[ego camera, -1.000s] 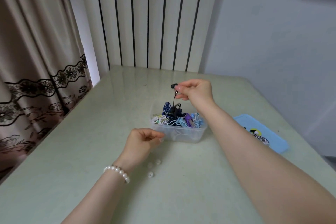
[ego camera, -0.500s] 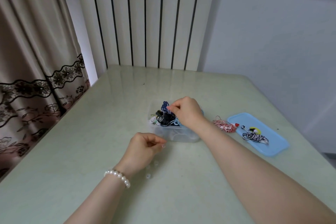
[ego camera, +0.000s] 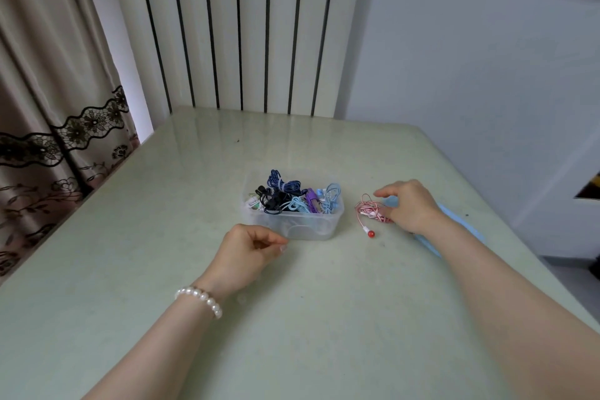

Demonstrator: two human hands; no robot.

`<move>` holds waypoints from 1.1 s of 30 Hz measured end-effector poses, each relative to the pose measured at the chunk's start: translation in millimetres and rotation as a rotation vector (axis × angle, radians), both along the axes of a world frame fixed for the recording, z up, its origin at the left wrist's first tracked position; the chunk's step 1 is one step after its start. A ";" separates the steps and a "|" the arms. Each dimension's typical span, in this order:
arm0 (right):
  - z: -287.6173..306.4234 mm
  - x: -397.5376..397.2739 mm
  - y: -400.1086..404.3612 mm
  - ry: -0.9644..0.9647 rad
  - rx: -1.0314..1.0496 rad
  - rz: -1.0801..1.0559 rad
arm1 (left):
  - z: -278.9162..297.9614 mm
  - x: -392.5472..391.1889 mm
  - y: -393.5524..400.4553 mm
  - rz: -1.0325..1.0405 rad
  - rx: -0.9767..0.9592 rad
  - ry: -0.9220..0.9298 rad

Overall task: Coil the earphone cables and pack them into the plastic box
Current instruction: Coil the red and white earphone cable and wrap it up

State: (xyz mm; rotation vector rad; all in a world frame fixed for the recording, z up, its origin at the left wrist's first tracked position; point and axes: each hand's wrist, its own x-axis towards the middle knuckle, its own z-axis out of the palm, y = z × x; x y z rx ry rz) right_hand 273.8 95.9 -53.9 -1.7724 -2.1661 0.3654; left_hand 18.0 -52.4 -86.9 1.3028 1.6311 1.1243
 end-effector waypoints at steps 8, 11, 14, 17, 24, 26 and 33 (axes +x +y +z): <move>-13.8 -9.7 -16.5 -0.139 0.267 0.110 | 9.0 0.5 -7.4 0.046 0.024 -0.051; 16.5 -14.1 -30.5 0.090 0.336 0.026 | 9.0 -0.8 -9.0 0.067 0.022 -0.064; 49.6 -18.5 -53.3 0.455 0.174 0.031 | 10.0 -4.6 -8.6 0.079 0.010 -0.122; 68.6 -24.4 -74.2 0.665 -0.009 0.122 | 12.5 -8.9 -10.1 0.086 0.031 -0.189; 51.1 -67.2 -105.6 0.956 -0.519 0.238 | 13.7 1.5 -14.6 0.008 0.114 -0.343; 41.5 -78.5 -111.0 1.004 -0.615 0.239 | 15.7 6.3 -14.9 -0.081 0.093 -0.462; 22.4 -91.7 -116.2 1.216 -0.755 0.192 | 17.6 7.2 -17.4 -0.257 -0.061 -0.723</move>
